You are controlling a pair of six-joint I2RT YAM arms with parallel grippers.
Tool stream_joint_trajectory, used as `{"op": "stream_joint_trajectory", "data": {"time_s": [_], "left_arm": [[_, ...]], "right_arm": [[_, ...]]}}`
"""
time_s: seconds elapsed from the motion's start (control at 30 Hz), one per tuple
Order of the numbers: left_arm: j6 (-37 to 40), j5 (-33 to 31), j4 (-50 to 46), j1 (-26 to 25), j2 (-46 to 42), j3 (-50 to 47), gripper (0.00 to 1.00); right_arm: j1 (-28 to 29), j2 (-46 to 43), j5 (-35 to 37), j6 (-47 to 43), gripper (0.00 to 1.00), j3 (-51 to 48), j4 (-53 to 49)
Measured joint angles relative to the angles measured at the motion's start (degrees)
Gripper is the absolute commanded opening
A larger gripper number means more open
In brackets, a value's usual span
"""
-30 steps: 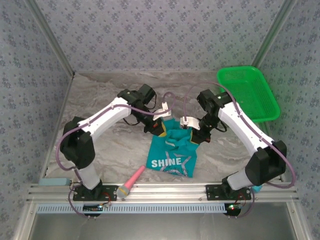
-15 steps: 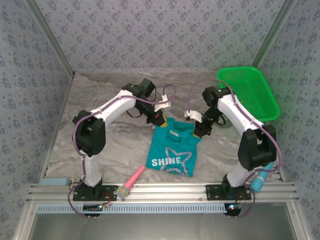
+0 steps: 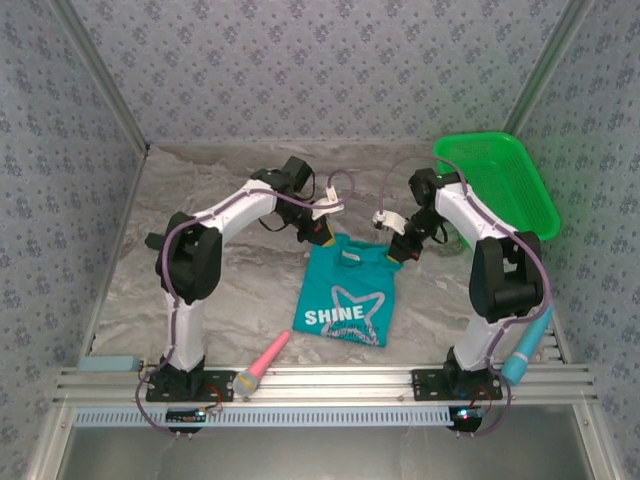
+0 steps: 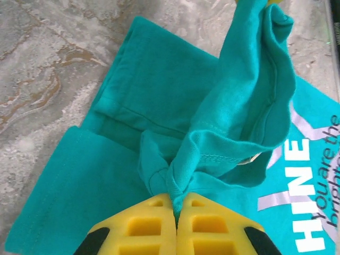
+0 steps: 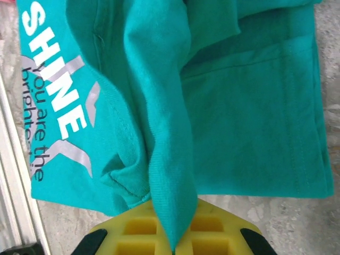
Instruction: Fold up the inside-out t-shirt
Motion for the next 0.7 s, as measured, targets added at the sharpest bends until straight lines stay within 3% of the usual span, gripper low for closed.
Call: {"op": "stream_joint_trajectory", "data": {"time_s": [0.23, 0.43, 0.57, 0.7], "left_arm": [[-2.7, -4.3, 3.5, 0.8, 6.6, 2.9, 0.06], [-8.1, -7.5, 9.9, 2.4, 8.3, 2.9, 0.20], [-12.3, -9.2, 16.2, 3.1, 8.2, 2.1, 0.26], [-16.3, -12.4, 20.3, 3.3, 7.1, -0.7, 0.30]], "right_arm": [[-1.0, 2.4, 6.3, 6.1, 0.08, 0.0, 9.3], [-1.0, 4.4, 15.0, 15.1, 0.40, -0.1, 22.4], [-0.8, 2.2, 18.8, 22.1, 0.51, -4.6, 34.8], [-0.8, -7.8, 22.5, 31.7, 0.60, -12.4, 43.9]]}}
